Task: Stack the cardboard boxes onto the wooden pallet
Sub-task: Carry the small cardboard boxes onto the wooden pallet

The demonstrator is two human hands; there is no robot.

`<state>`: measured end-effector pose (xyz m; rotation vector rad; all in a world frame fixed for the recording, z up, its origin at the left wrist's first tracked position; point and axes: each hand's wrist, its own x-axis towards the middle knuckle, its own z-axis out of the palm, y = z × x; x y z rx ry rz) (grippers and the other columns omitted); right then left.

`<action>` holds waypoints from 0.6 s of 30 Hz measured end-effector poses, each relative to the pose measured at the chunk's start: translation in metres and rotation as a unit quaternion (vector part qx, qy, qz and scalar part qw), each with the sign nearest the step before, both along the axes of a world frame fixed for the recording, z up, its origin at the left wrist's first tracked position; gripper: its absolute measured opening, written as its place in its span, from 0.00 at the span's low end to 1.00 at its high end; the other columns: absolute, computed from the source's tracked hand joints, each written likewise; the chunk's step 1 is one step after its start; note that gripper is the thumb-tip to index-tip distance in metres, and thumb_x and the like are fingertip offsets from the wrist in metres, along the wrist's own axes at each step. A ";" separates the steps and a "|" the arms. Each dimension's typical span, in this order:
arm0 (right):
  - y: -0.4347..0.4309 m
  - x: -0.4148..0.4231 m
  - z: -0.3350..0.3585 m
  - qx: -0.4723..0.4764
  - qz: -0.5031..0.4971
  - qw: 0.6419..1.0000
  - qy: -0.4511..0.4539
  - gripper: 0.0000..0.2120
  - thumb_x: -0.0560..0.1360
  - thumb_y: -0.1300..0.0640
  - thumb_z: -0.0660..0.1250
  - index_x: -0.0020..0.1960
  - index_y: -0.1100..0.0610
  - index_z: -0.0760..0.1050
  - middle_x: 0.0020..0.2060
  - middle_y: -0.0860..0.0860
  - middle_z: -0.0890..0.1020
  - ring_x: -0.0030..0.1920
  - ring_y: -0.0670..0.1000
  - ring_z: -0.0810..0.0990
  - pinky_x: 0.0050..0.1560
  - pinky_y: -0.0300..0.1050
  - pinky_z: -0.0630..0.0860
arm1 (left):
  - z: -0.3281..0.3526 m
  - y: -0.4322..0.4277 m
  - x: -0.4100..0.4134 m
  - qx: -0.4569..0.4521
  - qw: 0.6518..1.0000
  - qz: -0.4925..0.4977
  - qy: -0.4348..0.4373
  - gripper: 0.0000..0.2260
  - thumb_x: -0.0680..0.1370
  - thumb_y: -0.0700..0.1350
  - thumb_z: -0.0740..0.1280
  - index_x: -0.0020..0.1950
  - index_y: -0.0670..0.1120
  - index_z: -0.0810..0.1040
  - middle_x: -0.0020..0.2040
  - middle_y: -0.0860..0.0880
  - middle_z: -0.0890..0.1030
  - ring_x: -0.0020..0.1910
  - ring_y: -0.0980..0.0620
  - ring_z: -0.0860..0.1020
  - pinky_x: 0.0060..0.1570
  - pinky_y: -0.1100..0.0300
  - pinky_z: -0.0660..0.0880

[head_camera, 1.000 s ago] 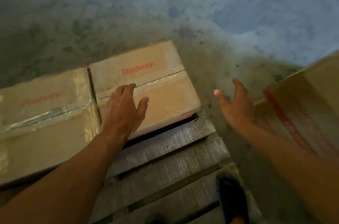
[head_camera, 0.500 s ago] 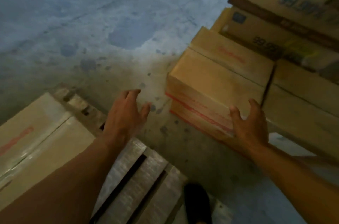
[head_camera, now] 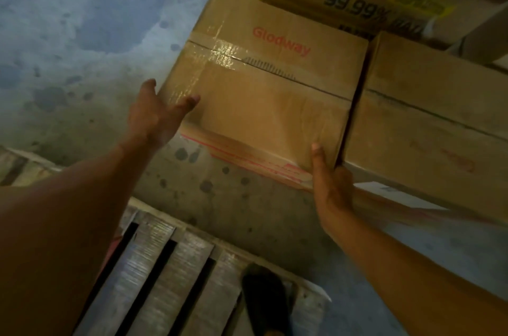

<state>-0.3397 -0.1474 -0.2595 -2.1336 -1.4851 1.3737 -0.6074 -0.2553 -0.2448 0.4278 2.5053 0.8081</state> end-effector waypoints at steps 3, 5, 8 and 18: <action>-0.003 -0.002 -0.005 0.014 -0.005 1.000 0.017 0.32 0.77 0.36 0.63 0.65 0.63 0.76 0.62 0.61 0.79 0.62 0.61 0.77 0.56 0.43 0.70 | -0.013 0.004 0.000 0.058 0.996 0.056 -0.033 0.36 0.68 0.64 0.74 0.68 0.45 0.72 0.57 0.49 0.79 0.52 0.48 0.79 0.48 0.56 0.73; -0.004 0.000 -0.008 0.023 0.001 0.999 0.025 0.31 0.77 0.37 0.63 0.65 0.62 0.77 0.62 0.61 0.80 0.62 0.60 0.78 0.53 0.41 0.68 | -0.017 0.002 -0.001 0.067 0.994 0.084 -0.028 0.36 0.68 0.65 0.74 0.67 0.44 0.73 0.57 0.49 0.79 0.51 0.50 0.78 0.46 0.57 0.73; -0.003 0.002 -0.010 0.037 0.013 0.999 0.019 0.30 0.78 0.38 0.63 0.65 0.63 0.77 0.61 0.61 0.80 0.62 0.61 0.78 0.56 0.45 0.71 | -0.018 -0.009 -0.006 0.067 0.993 0.079 -0.057 0.38 0.66 0.69 0.72 0.65 0.44 0.77 0.57 0.46 0.82 0.53 0.47 0.81 0.47 0.54 0.77; 0.004 0.032 -0.012 0.021 0.084 0.985 0.148 0.24 0.74 0.36 0.67 0.67 0.44 0.71 0.56 0.46 0.79 0.55 0.50 0.78 0.57 0.48 0.77 | 0.001 -0.100 0.068 0.195 0.942 0.136 -0.236 0.38 0.65 0.61 0.76 0.74 0.60 0.68 0.61 0.53 0.78 0.55 0.51 0.80 0.48 0.53 0.79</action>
